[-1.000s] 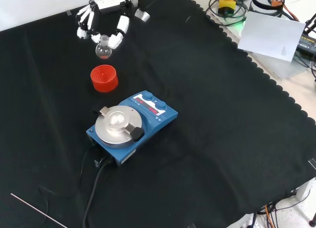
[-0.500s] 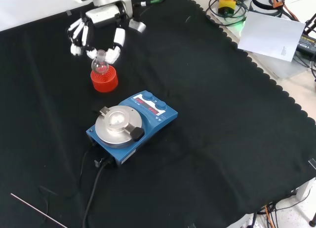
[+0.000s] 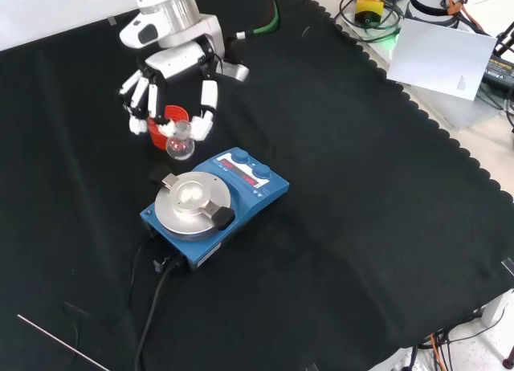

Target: Place the round-bottom flask on the heater.

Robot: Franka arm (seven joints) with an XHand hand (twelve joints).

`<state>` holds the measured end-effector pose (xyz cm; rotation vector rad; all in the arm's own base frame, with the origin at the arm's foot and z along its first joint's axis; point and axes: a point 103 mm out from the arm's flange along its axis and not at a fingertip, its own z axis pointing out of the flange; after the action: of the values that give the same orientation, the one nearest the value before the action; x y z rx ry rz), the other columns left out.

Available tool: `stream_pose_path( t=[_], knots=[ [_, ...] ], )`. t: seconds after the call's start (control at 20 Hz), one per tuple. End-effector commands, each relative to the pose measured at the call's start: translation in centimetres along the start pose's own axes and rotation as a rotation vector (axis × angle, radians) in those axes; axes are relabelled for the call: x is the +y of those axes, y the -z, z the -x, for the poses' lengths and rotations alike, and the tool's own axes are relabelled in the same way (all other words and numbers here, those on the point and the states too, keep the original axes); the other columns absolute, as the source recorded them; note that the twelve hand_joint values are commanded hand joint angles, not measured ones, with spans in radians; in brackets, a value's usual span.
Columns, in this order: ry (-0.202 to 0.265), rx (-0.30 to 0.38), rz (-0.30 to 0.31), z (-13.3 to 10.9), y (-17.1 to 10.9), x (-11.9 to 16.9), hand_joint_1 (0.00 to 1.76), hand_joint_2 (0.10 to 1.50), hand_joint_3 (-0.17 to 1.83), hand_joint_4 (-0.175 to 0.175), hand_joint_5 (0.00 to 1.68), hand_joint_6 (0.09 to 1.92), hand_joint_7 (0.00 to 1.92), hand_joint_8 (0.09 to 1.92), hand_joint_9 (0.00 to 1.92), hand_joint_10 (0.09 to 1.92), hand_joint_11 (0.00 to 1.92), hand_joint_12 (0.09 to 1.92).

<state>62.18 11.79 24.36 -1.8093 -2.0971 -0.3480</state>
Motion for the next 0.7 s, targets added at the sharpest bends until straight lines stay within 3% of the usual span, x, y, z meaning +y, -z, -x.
stream_pose_path(
  t=[0.05,0.7],
  knots=[
    [0.021,-0.002,-0.032,-1.3,-1.7,-0.1,1.11,0.66,0.70,0.175,1.22,0.79,0.59,0.49,0.72,0.47,0.30,1.32],
    [0.048,0.034,-0.068,-2.5,-5.3,1.4,1.11,0.66,0.70,0.175,1.22,0.79,0.59,0.49,0.72,0.47,0.30,1.32]
  ],
)
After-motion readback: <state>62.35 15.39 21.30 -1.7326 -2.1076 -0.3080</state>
